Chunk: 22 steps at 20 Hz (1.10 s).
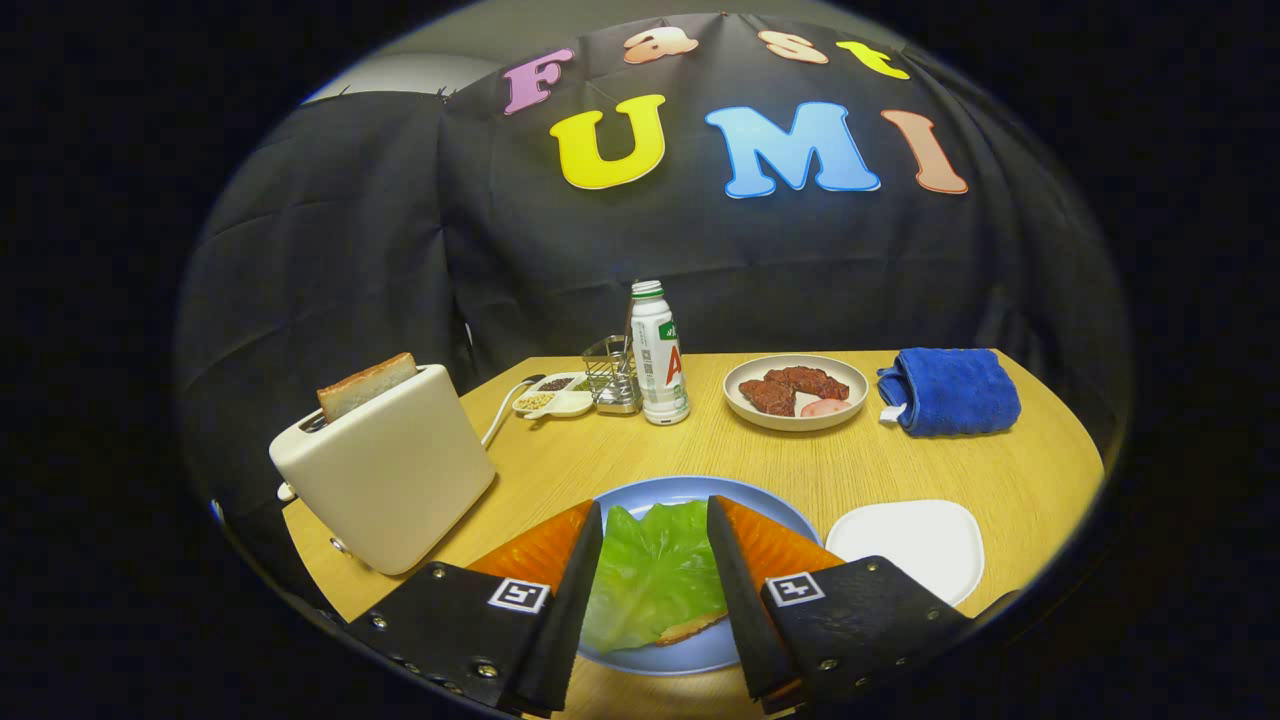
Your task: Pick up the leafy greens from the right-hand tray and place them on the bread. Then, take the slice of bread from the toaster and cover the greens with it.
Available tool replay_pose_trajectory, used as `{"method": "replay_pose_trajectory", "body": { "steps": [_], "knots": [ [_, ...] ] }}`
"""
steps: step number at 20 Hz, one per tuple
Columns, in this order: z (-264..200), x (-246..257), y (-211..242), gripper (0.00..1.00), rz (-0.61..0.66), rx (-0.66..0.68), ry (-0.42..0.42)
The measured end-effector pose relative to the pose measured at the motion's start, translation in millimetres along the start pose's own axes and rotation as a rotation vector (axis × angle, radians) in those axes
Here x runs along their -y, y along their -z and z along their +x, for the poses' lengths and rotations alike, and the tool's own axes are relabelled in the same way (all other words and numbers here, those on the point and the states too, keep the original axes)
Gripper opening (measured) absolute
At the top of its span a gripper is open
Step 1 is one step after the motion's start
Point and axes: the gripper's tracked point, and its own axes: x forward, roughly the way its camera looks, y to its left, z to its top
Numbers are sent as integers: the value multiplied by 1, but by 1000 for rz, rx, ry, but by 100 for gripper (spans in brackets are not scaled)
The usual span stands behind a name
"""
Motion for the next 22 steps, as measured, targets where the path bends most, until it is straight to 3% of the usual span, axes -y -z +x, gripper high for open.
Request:
{"method": "replay_pose_trajectory", "body": {
  "steps": [9,16,22],
  "knots": [
    [-14,-52,-40,64,-77,99,-26],
    [-13,-156,-84,64,-127,207,-165],
    [0,-228,-91,64,-142,231,-252]
  ]
}}
